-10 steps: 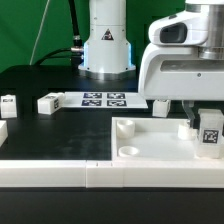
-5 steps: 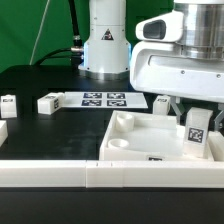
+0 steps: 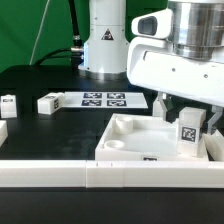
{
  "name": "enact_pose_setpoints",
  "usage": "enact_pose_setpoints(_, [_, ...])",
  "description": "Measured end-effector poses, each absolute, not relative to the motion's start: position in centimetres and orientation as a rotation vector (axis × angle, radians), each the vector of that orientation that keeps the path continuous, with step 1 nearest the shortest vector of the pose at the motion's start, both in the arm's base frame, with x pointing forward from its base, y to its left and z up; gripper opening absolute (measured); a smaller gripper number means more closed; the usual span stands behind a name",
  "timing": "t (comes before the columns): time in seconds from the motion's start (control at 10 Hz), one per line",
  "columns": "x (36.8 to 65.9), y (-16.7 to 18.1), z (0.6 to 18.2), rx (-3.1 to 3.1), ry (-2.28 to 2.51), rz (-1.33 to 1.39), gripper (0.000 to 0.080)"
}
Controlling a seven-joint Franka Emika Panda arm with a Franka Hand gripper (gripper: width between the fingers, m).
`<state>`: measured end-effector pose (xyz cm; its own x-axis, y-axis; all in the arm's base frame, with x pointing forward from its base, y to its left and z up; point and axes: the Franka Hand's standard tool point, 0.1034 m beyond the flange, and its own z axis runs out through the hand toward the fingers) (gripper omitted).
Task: Assemble one leg
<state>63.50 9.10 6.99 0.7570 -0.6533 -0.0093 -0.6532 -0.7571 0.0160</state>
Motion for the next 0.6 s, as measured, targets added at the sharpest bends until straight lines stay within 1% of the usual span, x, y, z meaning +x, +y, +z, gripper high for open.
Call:
enact_pose_setpoints(0.1, [63.49,9.1,6.98,2.934,-1.091,-0.022,0.0555])
enact_pose_setpoints(0.2, [63.49,9.1,6.98,2.933,-1.091,-0.023,0.0632])
enact_pose_setpoints(0.3, [63.49,9.1,6.97,2.933,-1.091,-0.023,0.0646])
enact_pose_setpoints(0.6, [63.48,9.1,6.96,2.933,-1.091,-0.023,0.0649])
